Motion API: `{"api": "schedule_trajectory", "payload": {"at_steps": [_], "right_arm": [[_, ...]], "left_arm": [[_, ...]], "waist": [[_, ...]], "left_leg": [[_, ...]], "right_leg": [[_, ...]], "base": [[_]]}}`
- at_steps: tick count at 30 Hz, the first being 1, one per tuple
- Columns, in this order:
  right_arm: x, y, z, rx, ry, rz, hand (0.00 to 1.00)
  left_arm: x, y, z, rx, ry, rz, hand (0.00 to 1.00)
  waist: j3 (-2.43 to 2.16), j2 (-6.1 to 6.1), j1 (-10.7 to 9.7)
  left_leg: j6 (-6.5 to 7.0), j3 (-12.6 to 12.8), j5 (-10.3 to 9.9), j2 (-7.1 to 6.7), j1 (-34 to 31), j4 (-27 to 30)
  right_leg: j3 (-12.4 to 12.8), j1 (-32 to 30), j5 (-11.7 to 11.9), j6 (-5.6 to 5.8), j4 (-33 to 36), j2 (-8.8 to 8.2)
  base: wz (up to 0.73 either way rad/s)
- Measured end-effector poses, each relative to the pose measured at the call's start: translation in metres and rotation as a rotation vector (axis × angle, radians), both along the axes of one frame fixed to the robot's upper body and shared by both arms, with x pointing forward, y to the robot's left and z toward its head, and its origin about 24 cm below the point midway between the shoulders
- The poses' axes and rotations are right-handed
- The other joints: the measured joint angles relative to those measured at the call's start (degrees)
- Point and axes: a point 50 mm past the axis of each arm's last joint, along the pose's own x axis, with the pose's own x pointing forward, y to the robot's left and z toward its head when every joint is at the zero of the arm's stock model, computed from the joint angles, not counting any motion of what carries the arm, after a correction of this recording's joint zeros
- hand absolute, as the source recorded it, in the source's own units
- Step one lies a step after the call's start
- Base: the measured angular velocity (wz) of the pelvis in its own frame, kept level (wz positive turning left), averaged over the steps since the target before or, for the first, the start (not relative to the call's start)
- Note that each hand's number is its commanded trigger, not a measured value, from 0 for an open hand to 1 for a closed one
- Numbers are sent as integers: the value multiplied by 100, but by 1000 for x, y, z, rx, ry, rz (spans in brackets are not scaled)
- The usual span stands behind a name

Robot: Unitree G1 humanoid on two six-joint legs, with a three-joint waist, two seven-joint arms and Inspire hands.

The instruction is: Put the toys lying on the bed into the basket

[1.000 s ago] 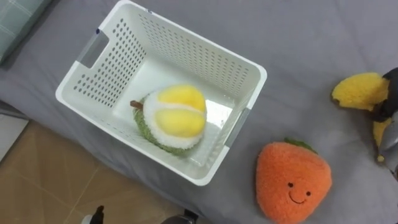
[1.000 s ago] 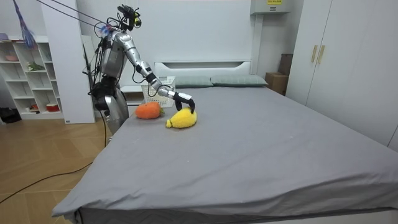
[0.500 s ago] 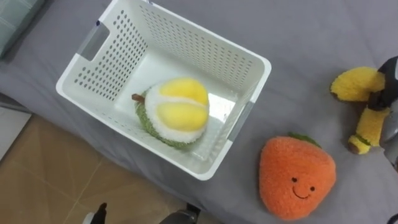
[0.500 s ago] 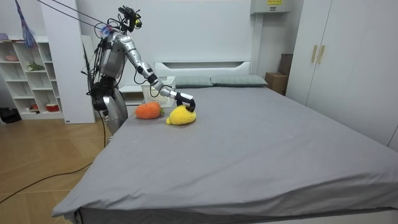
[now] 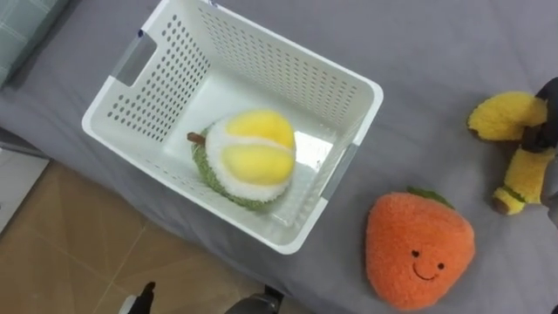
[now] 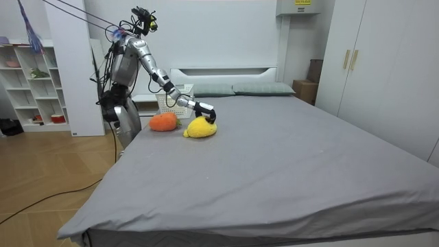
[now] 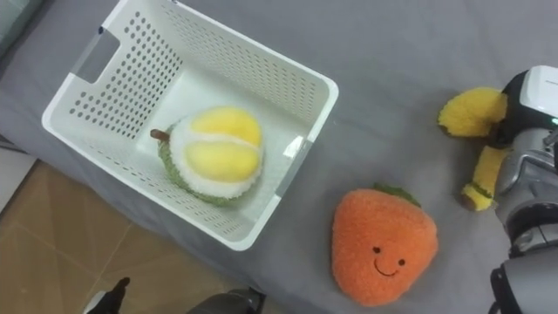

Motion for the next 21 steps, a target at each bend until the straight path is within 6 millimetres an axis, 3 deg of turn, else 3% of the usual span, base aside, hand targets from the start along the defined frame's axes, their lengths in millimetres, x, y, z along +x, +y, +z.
{"api": "schedule_trajectory", "payload": {"at_steps": [3, 8, 11, 13, 14, 15, 21], "right_arm": [[7, 6, 10, 20, -64, 40, 100], [10, 20, 12, 21, -110, 119, 100], [17, 35, 25, 24, -176, 191, 100], [14, 41, 25, 40, -210, 218, 100], [12, 44, 22, 48, -216, 224, 100], [8, 50, 18, 58, -224, 242, 100], [-7, 89, 38, 84, -356, 421, 100]], "left_arm": [[2, 1, 1, -9, -11, 12, 0], [1, 4, 2, -13, -20, 35, 0], [-2, 10, 2, -10, -26, 74, 0], [-9, 15, 2, -4, -18, 109, 0], [-13, 17, 1, -3, -13, 119, 0], [-20, 18, -1, -1, 1, 135, 0], [-33, 20, -1, 1, -2, 197, 0]], "waist": [[2, -27, -134], [-16, -206, -277], [-67, -314, -396], [-163, -391, -467], [-189, -411, -470], [-249, -433, -498], [-327, -385, -609]], "left_leg": [[6, 29, 12, -4, 96, -1], [5, 155, 10, -5, 612, -70], [5, 221, 9, 22, 905, -173], [0, 186, 6, 38, 1248, -291], [-5, 182, 3, 38, 1362, -334], [-14, 180, -4, 38, 1577, -408], [-31, 227, -61, 58, 2139, -511]], "right_leg": [[31, 89, -1, -2, 10, -9], [100, 576, -46, 17, -29, -8], [187, 845, -39, 20, -143, 43], [147, 1231, 10, 28, -362, 100], [151, 1348, 13, 33, -408, 114], [165, 1571, 24, 49, -517, 141], [188, 2110, 33, 60, -616, 181]], "base": [[-4], [-4], [-11], [4], [4], [0], [-6]]}}
